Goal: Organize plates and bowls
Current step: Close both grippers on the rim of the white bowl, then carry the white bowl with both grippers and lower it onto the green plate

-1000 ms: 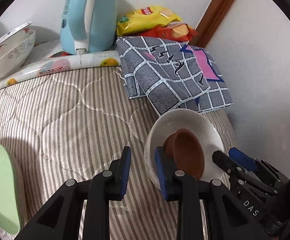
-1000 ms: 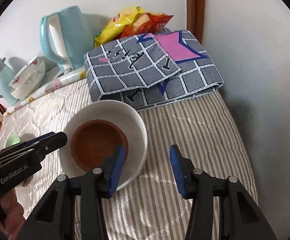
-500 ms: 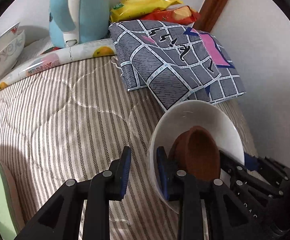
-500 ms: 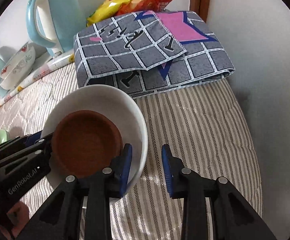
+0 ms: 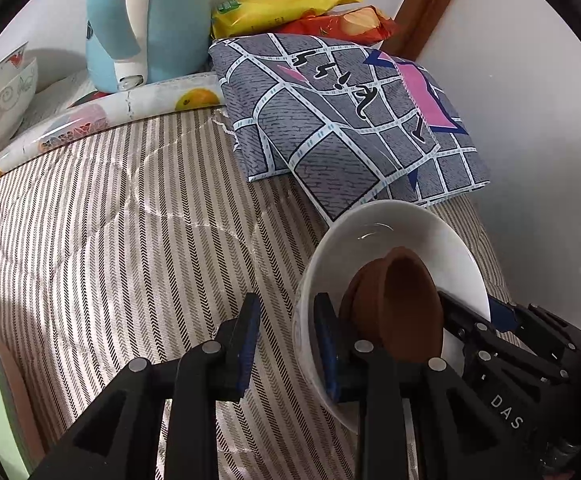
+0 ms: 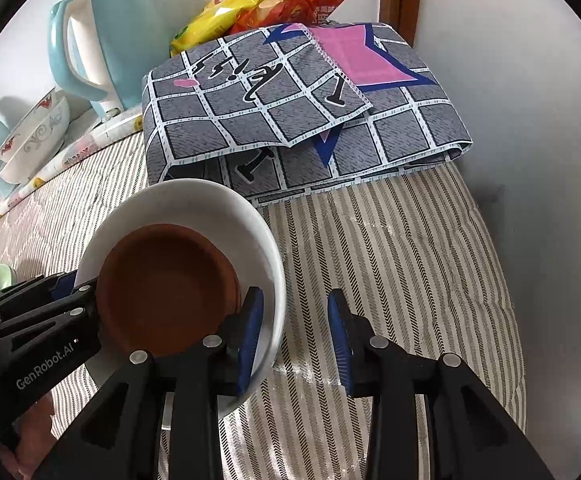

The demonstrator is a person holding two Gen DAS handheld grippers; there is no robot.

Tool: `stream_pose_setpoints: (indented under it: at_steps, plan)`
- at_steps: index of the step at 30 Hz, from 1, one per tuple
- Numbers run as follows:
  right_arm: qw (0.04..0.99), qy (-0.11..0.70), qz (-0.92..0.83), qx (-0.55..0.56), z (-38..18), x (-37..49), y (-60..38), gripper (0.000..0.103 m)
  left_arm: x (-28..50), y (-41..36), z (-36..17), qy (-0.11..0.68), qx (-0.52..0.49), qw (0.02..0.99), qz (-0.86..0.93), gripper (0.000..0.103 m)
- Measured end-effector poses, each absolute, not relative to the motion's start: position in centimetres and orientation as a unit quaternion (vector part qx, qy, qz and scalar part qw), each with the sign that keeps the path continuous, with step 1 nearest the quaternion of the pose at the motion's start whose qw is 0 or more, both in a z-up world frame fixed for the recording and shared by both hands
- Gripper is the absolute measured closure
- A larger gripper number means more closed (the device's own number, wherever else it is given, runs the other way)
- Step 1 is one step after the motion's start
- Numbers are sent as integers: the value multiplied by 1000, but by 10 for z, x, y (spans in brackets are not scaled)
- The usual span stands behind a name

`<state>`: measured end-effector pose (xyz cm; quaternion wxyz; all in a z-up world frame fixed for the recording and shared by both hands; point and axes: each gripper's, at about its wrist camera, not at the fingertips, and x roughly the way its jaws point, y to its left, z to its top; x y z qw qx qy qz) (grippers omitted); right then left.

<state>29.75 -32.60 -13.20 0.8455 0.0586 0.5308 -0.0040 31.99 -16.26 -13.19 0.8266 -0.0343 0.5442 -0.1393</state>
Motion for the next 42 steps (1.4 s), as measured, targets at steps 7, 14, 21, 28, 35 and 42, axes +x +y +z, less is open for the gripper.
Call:
stream_pose_setpoints:
  at_steps: [7, 14, 21, 28, 35, 42]
  plan:
    - [856, 514, 8, 60, -130, 292, -319, 89, 319, -163, -132, 537, -55, 829, -149, 92]
    - [860, 506, -7, 67, -130, 292, -316, 91, 316, -165, -132, 522, -59, 839, -140, 93]
    - [860, 503, -11, 81, -127, 289, -317, 93, 309, -161, -128, 521, -61, 840, -136, 93]
    - [863, 498, -8, 87, -121, 278, -317, 93, 298, -157, -117, 517, -56, 844, -132, 93]
    - [866, 491, -9, 92, -111, 262, -318, 93, 280, -155, -105, 512, -61, 847, -134, 93]
    - [870, 484, -10, 94, -99, 246, -317, 93, 264, -156, -93, 506, -64, 850, -135, 93]
